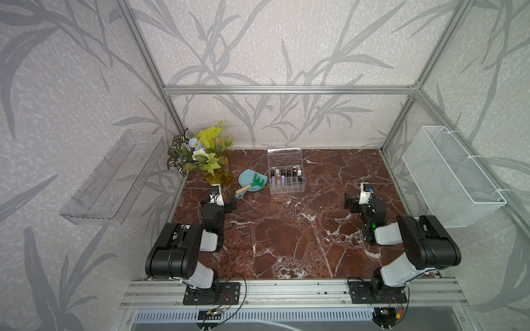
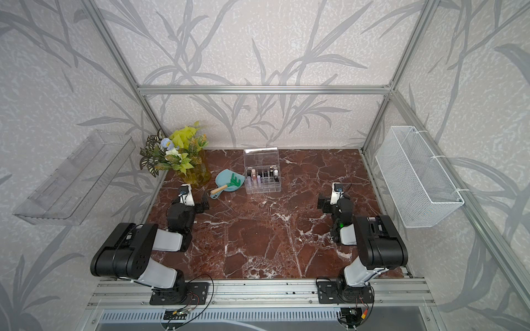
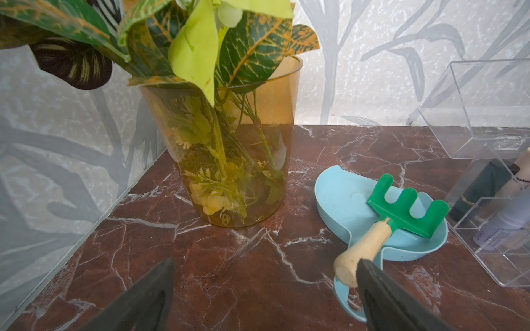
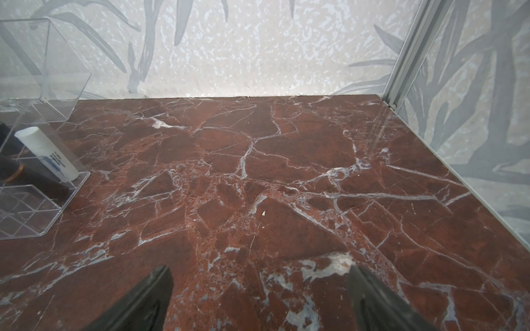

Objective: Arrange the lipsticks in the organizer
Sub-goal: Reset both arms

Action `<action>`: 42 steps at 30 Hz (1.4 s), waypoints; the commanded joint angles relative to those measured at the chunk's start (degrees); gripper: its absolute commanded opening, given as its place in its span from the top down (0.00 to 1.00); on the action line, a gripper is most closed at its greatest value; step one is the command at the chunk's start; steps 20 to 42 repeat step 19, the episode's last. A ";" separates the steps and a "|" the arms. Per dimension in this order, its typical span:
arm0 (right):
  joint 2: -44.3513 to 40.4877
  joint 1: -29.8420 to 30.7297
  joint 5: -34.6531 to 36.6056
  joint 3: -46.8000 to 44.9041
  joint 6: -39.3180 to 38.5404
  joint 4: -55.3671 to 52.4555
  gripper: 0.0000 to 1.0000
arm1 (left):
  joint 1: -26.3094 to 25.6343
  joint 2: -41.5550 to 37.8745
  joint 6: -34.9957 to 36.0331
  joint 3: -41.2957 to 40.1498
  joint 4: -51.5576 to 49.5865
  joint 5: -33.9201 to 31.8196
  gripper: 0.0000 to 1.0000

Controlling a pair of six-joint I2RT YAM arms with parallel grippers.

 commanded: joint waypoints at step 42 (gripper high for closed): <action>-0.80 -0.32 -2.57 -0.42 -0.87 2.51 0.01 | 0.16 -0.54 -0.03 0.97 0.93 0.58 0.00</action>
